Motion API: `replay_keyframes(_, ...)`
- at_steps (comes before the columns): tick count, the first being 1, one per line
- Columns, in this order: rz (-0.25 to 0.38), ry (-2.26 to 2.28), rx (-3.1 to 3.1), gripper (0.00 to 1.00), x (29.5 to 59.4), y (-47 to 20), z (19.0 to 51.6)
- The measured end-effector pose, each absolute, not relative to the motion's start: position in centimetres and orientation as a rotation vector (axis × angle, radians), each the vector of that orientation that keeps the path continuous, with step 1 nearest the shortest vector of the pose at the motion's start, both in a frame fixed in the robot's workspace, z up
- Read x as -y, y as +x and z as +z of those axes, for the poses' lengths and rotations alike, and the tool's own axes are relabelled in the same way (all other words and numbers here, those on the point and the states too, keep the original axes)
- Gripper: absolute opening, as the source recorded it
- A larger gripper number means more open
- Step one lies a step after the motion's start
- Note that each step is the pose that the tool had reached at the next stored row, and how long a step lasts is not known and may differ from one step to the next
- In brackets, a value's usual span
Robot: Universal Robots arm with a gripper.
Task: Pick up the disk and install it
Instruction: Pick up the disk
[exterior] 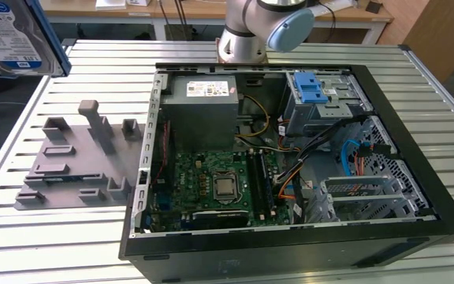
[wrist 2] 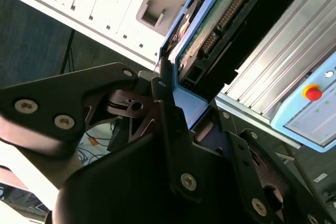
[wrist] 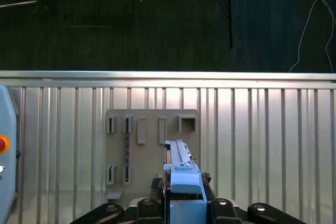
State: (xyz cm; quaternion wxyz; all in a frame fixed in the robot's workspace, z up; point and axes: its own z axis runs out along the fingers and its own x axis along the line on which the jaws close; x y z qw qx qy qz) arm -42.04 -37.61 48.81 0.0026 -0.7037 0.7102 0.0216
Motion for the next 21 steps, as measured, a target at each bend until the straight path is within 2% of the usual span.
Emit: replay_keyframes(21, 0.068, -2.207, -2.227, 0.36, 39.4, -35.8, 48.8)
